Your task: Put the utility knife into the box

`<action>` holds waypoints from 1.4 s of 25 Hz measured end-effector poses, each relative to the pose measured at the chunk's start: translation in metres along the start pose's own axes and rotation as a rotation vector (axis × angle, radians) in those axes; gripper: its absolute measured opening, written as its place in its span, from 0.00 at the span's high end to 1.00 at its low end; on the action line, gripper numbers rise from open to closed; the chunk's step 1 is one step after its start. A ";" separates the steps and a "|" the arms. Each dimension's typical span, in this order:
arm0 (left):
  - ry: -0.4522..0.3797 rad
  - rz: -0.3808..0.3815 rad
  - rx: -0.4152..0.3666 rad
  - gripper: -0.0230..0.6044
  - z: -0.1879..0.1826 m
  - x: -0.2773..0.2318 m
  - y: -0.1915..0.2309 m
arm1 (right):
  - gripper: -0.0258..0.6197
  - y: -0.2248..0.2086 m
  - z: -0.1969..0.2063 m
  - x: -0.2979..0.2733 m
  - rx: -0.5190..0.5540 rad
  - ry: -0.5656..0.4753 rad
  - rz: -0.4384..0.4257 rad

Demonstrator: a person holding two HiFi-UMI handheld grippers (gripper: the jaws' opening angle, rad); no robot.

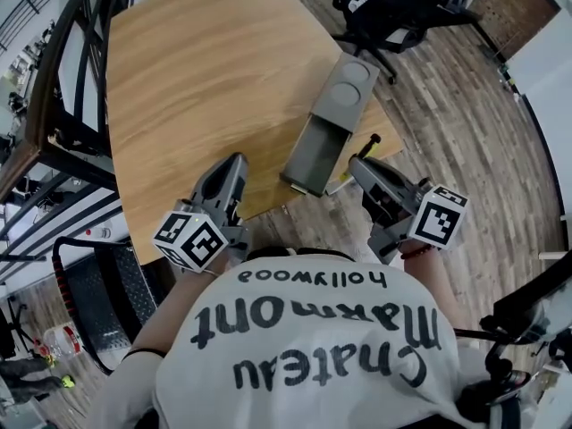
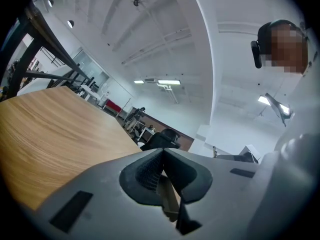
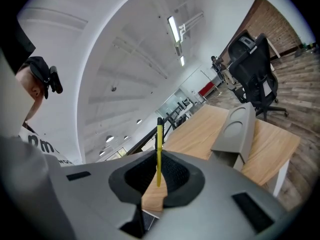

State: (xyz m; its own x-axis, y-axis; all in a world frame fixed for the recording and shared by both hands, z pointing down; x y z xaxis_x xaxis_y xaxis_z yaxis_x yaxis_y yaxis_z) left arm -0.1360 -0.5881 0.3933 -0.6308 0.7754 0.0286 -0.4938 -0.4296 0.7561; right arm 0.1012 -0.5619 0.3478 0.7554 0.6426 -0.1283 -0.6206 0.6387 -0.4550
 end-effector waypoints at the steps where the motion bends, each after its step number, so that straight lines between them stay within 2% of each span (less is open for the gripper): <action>1: 0.001 0.000 0.005 0.95 -0.001 -0.002 0.002 | 0.91 -0.002 -0.002 0.000 0.002 0.001 0.005; 5: -0.007 -0.003 0.010 0.95 -0.004 -0.008 0.005 | 0.91 -0.012 -0.005 -0.003 -0.006 -0.011 0.011; 9: -0.008 -0.005 -0.006 0.95 -0.006 -0.008 0.004 | 0.91 -0.014 -0.008 -0.013 -0.018 -0.026 -0.018; 12: -0.006 -0.011 -0.011 0.95 -0.009 -0.008 0.005 | 0.91 -0.012 -0.011 -0.022 0.012 -0.013 -0.026; 15: 0.007 -0.022 -0.008 0.95 -0.009 -0.010 0.011 | 0.91 -0.022 -0.005 -0.031 -0.004 -0.002 -0.011; 23: 0.040 -0.008 0.013 0.95 0.001 -0.026 0.014 | 0.91 -0.050 0.011 -0.053 0.004 0.085 0.033; 28: 0.054 0.013 -0.008 0.95 0.005 -0.035 0.015 | 0.91 -0.060 0.029 -0.062 -0.001 0.132 0.063; 31: 0.053 0.023 -0.009 0.95 0.007 -0.045 0.014 | 0.91 -0.076 0.040 -0.065 0.048 0.187 0.109; 35: 0.056 0.007 0.000 0.95 0.007 -0.046 0.020 | 0.91 -0.089 0.055 -0.071 0.193 0.318 0.166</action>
State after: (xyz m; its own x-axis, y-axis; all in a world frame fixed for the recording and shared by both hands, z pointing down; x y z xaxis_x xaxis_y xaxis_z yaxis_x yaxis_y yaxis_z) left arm -0.1126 -0.6291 0.4113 -0.6664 0.7456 -0.0030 -0.4894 -0.4344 0.7561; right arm 0.0911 -0.6413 0.4459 0.6502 0.6002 -0.4658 -0.7449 0.6243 -0.2353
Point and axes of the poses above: the fingertips, and each gripper's own axes: x backward along the fingers, y to its left, z out of its underside, the point moved 4 cm from there along x, backward along the fingers, and after that the axes turned 15 degrees about x, right-handed, at the moved point
